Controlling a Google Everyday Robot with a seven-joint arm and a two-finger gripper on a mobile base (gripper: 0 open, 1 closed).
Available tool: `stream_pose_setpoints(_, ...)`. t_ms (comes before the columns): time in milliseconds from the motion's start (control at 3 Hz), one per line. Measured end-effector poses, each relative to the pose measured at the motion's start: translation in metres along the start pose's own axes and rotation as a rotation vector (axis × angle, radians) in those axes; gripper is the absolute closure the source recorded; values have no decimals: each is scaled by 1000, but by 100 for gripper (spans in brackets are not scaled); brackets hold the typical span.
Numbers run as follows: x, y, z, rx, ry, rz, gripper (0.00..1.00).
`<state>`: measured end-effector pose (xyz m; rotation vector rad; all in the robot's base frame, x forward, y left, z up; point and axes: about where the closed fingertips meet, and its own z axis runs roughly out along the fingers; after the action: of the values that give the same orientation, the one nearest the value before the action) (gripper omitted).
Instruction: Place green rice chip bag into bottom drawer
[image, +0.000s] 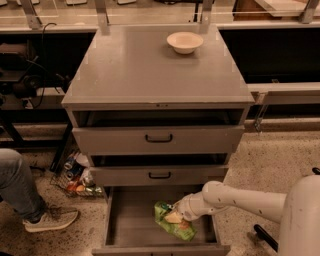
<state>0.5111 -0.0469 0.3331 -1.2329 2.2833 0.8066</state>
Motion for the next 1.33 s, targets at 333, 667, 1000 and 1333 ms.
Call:
stream_pose_setpoints(333, 5, -1, 28, -39, -12, -2, 100)
stream_pose_setpoints(667, 10, -6, 55, -76, -14, -5, 100)
stream_pose_setpoints(1000, 10, -13, 68, -87, -12, -11, 100)
stream_pose_setpoints(1333, 8, -22, 78, -80, -10, -14, 89)
